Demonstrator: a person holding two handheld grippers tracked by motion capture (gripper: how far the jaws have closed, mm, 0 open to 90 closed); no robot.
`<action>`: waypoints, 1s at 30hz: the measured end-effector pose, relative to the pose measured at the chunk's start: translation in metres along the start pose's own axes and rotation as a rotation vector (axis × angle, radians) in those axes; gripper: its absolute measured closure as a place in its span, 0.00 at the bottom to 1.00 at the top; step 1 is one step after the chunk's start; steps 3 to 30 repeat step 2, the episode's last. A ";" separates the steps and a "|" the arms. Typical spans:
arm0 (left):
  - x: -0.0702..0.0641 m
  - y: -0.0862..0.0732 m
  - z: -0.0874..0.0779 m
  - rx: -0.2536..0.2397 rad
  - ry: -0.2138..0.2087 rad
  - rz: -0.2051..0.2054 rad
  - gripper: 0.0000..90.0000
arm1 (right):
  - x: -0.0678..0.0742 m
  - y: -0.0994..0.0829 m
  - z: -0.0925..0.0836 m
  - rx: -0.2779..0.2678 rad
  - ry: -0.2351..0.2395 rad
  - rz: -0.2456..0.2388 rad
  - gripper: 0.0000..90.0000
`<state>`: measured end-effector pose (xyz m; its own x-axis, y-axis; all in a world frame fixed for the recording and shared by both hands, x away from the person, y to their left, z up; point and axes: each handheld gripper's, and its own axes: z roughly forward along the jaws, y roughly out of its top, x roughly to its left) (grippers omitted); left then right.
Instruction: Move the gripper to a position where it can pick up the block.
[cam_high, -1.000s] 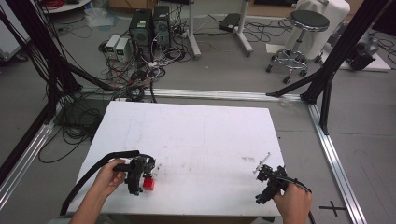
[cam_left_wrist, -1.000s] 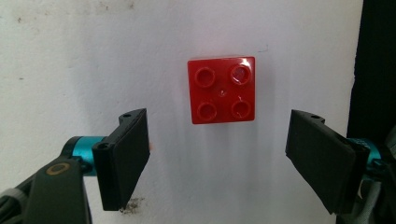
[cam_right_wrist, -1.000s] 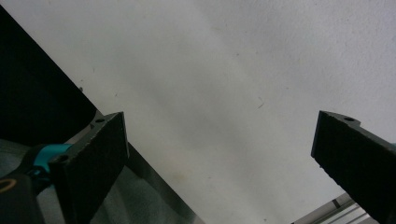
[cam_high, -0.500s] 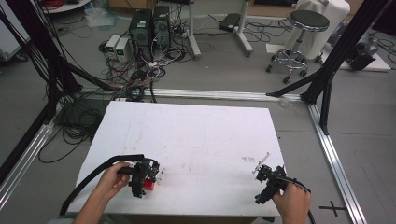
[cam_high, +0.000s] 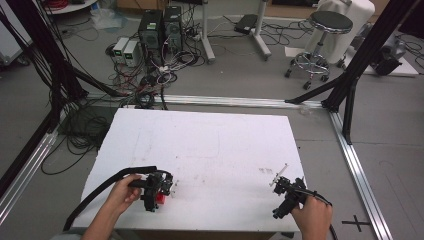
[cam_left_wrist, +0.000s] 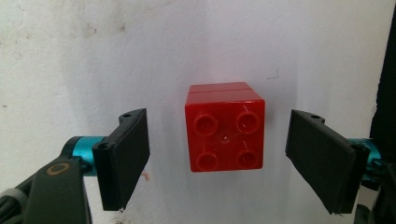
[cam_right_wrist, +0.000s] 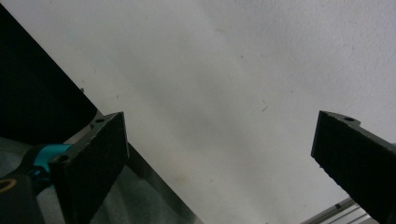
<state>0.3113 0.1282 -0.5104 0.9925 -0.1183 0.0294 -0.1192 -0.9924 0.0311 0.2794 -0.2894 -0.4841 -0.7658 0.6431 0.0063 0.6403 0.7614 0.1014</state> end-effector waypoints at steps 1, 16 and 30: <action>0.000 0.000 0.000 -0.003 0.004 0.006 0.24 | 0.000 0.000 0.000 0.000 0.001 0.000 0.04; 0.000 0.000 -0.001 0.000 0.002 0.008 0.24 | 0.000 0.000 0.000 -0.003 0.001 -0.001 0.04; 0.000 0.000 -0.001 0.000 0.002 0.008 0.24 | 0.000 0.000 0.000 -0.003 0.001 -0.001 0.04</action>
